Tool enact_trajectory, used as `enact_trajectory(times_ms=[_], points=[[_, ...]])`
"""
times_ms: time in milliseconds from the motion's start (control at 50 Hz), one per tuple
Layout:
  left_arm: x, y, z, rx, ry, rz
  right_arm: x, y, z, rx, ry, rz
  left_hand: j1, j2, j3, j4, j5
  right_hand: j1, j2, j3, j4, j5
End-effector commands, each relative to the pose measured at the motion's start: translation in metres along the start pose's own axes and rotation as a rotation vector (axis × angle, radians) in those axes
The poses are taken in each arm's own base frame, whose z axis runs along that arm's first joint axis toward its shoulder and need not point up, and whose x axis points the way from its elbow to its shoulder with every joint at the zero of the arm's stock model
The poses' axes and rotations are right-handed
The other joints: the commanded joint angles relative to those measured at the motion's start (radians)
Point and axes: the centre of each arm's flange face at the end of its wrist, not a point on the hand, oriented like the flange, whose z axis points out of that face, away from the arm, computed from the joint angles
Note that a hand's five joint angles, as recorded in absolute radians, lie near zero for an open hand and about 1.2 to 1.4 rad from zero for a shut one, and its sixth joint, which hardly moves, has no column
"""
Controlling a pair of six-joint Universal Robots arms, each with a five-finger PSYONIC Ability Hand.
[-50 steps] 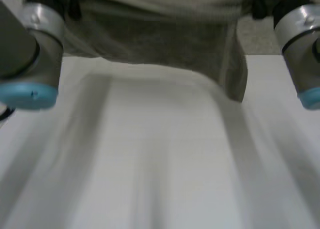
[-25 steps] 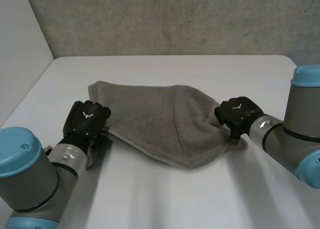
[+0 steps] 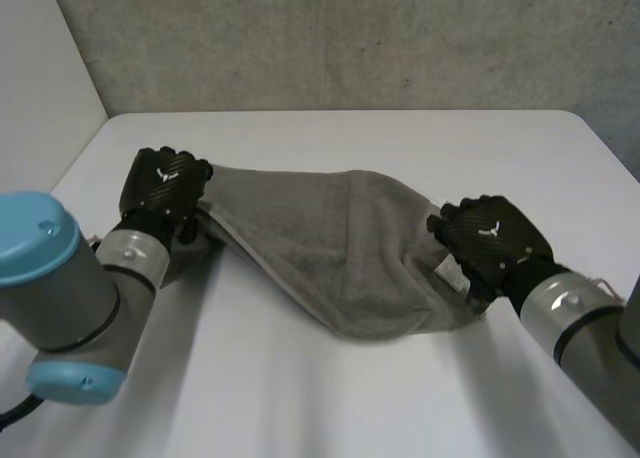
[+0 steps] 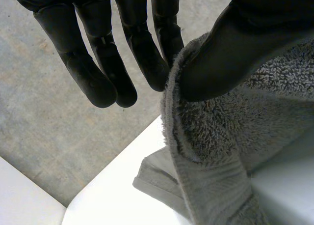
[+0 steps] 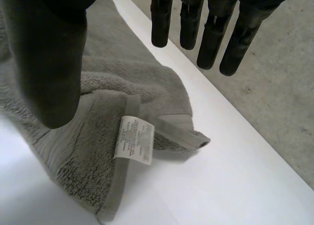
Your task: Fold the towel.
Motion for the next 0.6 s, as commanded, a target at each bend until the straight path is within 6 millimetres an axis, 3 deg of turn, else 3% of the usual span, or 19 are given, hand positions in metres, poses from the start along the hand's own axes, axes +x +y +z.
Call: enact_trajectory(times_ms=[20,140,320,520,600], points=[[0.002,0.007,0.023,-0.036,0.009,0.000,-0.035,0.008,-0.012,0.006,-0.128,-0.005,0.008,-0.115,-0.143,-0.118,-0.229,0.044,0.038,0.037,0.036,0.019],[0.003,0.011,0.036,-0.063,0.014,-0.004,-0.052,0.025,0.001,-0.032,-0.178,-0.018,0.008,-0.115,-0.143,-0.118,-0.229,0.079,0.073,0.072,0.071,0.054],[0.001,0.014,0.039,-0.071,0.011,-0.004,-0.051,0.034,0.010,-0.047,-0.147,-0.019,0.008,-0.115,-0.143,-0.118,-0.229,0.188,0.181,0.181,0.180,0.163],[-0.001,0.032,0.023,-0.145,0.023,-0.002,-0.016,0.042,0.012,-0.079,-0.025,0.022,0.008,-0.115,-0.143,-0.118,-0.229,0.293,0.287,0.287,0.286,0.269],[-0.002,0.031,0.016,-0.151,0.024,-0.002,-0.012,0.047,0.011,-0.094,-0.016,0.031,0.008,-0.115,-0.143,-0.118,-0.229,0.293,0.287,0.287,0.286,0.269]])
